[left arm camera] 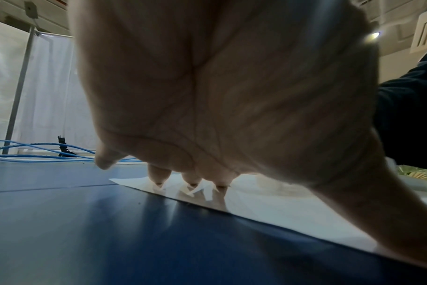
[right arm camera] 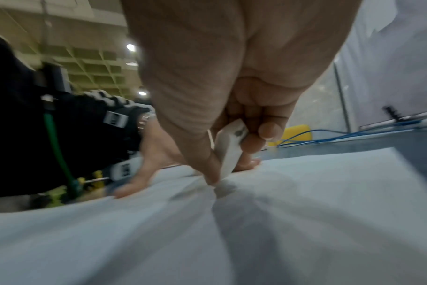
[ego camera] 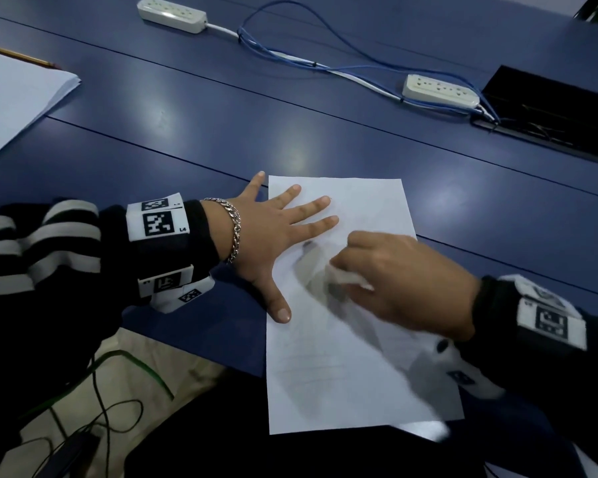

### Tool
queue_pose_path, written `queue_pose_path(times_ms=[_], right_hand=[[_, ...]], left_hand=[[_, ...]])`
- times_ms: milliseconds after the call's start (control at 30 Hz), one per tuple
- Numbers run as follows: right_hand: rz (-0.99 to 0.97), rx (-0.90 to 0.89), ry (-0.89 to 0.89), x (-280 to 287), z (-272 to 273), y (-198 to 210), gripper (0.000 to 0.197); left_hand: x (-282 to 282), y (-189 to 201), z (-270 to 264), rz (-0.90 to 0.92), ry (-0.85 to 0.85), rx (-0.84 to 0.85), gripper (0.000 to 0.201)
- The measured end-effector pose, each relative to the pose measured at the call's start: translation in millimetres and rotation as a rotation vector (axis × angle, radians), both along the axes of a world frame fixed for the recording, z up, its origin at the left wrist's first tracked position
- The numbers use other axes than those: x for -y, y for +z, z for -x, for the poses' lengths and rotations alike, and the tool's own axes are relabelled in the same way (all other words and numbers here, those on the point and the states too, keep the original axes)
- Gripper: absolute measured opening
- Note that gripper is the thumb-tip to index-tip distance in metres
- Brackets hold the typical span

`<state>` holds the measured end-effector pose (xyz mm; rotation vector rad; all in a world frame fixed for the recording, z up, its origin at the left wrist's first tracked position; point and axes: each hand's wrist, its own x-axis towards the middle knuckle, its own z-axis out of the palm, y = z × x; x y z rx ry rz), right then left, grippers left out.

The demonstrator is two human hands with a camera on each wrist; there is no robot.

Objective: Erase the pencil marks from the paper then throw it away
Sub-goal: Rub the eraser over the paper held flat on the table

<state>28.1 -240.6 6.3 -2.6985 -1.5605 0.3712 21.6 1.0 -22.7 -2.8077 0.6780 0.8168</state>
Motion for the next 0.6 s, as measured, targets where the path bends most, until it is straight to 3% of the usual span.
queue_pose_path(times_ms=[133, 300, 400, 500, 600], right_hand=[[-0.031, 0.094, -0.157, 6, -33, 0, 0.035], [-0.050, 0.033, 0.067, -2, 21, -4, 0.031], [-0.066, -0.018, -0.008, 0, -4, -4, 0.042], [-0.085, 0.060, -0.142, 4, -30, -4, 0.033], [-0.129, 0.062, -0.066, -1, 4, -7, 0.025]], left_hand=[[0, 0, 0, -0.009, -0.006, 0.006, 0.156], [1, 2, 0, -0.020, 0.002, -0.009, 0.157], [1, 2, -1, -0.019, 0.007, -0.009, 0.157], [1, 1, 0, -0.019, 0.012, -0.008, 0.157], [3, 1, -1, -0.038, 0.011, -0.012, 0.157]])
